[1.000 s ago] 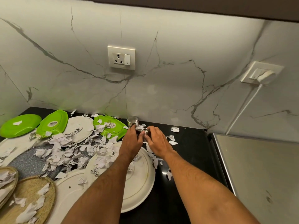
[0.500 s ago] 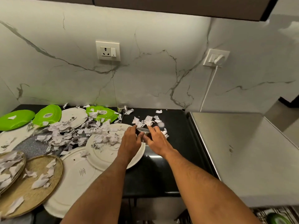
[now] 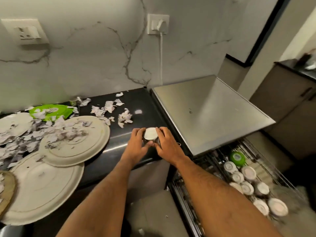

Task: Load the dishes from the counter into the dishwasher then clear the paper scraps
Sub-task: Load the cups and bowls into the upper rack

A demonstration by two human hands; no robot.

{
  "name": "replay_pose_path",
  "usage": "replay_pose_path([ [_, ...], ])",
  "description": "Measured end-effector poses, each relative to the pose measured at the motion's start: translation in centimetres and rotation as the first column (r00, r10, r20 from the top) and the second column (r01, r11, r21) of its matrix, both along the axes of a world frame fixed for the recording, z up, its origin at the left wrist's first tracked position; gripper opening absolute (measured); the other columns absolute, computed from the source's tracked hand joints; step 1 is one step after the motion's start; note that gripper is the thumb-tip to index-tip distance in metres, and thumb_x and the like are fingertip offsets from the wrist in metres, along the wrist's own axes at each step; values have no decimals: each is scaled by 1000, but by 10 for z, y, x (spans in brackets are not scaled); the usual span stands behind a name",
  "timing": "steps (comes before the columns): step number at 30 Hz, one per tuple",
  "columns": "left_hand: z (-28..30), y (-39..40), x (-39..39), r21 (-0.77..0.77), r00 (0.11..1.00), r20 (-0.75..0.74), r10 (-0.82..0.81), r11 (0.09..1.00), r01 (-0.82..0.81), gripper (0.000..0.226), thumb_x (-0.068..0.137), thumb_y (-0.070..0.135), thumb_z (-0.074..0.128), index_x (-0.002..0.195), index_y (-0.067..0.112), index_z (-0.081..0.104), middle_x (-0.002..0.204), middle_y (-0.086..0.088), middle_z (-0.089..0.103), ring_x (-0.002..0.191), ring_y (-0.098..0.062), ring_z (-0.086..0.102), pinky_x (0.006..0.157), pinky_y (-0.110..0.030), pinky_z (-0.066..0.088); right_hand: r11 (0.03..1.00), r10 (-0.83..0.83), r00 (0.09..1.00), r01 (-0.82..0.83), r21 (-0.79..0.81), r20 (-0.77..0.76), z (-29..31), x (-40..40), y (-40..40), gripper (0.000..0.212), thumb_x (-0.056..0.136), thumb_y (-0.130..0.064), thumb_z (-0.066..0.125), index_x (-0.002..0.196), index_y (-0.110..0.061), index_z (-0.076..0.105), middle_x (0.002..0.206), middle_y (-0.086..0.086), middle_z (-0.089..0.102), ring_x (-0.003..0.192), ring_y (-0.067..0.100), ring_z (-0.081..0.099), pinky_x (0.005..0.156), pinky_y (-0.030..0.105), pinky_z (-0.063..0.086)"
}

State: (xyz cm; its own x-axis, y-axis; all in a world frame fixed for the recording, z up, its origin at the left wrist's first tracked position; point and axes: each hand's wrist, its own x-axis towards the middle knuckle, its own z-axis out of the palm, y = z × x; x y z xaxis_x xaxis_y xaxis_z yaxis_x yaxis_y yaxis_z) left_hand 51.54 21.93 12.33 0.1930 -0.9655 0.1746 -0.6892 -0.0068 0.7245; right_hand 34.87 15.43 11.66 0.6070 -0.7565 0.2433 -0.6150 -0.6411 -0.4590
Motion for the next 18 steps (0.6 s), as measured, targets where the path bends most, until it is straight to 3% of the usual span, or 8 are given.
replay_pose_path([
  [3,-9,-15,-57,10,994,14,-108,994,108,63,84,36,73,135,8,50,127,-4,51,112,-12,49,101,-32,44,995,-101,994,100,-12,-31,-12,-64,5,70,95,-32,66,150,0,37,142,18,41,129,35,46,109,48,45],
  [7,-24,-32,-135,22,965,40,-260,966,259,70,83,34,78,140,8,47,133,-5,52,121,-16,49,104,-25,36,975,-220,974,221,5,-58,-30,-149,16,67,95,-29,62,149,3,37,142,22,41,132,35,44,111,49,43],
  [13,-61,-42,-242,117,881,86,-466,882,456,84,81,37,79,148,8,38,142,-6,43,131,-21,43,114,-36,37,920,-368,928,373,117,-66,-65,-260,36,73,95,-33,67,152,-2,35,144,15,36,132,29,40,112,39,40],
  [18,-102,-46,-305,243,830,74,-553,817,523,88,79,31,79,151,9,34,147,-4,40,134,-21,43,113,-31,36,849,-439,887,461,260,-140,-103,-315,43,88,90,-48,70,155,-5,29,147,13,35,135,27,35,111,38,37],
])
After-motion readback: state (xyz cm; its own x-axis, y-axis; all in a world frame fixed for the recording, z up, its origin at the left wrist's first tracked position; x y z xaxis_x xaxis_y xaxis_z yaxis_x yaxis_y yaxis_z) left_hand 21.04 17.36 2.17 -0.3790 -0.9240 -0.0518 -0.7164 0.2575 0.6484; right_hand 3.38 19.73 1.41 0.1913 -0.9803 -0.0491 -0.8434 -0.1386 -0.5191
